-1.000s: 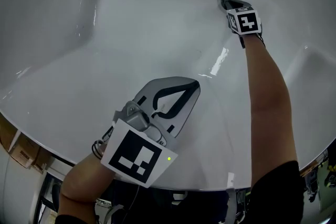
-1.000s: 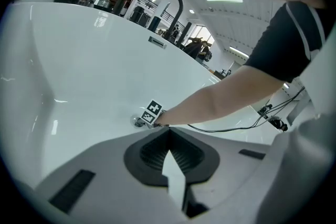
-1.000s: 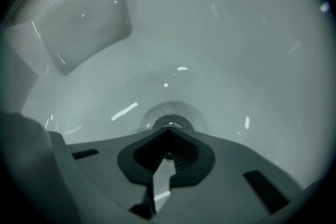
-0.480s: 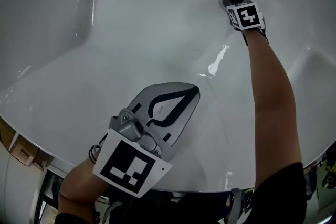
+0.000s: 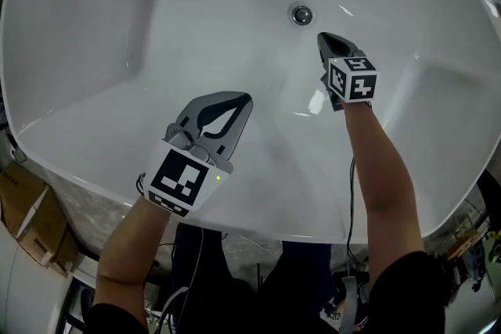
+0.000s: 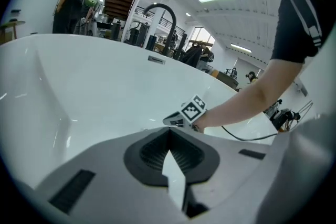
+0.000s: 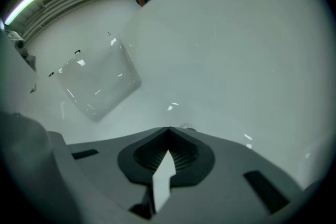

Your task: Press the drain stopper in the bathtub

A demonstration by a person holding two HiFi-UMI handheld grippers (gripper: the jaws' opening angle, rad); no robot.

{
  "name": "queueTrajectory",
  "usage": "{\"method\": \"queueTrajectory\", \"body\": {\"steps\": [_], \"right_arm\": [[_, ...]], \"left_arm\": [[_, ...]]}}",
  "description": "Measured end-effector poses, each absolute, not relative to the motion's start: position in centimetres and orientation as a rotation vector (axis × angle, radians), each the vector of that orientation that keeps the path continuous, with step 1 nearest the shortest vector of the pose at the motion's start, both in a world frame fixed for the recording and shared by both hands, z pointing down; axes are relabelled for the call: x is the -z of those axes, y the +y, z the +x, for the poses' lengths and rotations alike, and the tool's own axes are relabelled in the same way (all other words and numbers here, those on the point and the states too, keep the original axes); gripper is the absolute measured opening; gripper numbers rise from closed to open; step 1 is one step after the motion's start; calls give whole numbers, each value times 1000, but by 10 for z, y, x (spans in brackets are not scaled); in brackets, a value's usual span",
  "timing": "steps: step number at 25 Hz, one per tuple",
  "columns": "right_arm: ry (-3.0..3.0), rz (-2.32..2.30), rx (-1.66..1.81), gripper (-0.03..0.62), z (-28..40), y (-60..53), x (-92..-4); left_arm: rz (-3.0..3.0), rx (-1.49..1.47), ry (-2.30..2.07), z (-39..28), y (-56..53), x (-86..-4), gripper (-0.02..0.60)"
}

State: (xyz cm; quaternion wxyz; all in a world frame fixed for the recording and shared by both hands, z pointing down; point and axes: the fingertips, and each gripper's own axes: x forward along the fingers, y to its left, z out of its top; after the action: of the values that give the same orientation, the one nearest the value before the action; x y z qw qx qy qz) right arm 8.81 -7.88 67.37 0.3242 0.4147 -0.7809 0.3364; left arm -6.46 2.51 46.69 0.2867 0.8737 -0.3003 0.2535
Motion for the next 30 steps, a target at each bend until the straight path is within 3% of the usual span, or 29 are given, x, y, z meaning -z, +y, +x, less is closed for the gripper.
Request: {"method": "queueTrajectory", "body": {"steps": [14, 23, 30], "right_arm": [[-2291, 1307, -808, 12, 110, 13, -348], [-2410, 1485, -632, 12, 124, 47, -197], [-2515, 1597, -559, 12, 135, 72, -135]], "left_arm": [[2381, -587, -783, -35, 66, -290, 5], [2521, -543, -768, -10, 58, -196, 5], [2587, -511, -777, 6, 64, -151, 5]]}}
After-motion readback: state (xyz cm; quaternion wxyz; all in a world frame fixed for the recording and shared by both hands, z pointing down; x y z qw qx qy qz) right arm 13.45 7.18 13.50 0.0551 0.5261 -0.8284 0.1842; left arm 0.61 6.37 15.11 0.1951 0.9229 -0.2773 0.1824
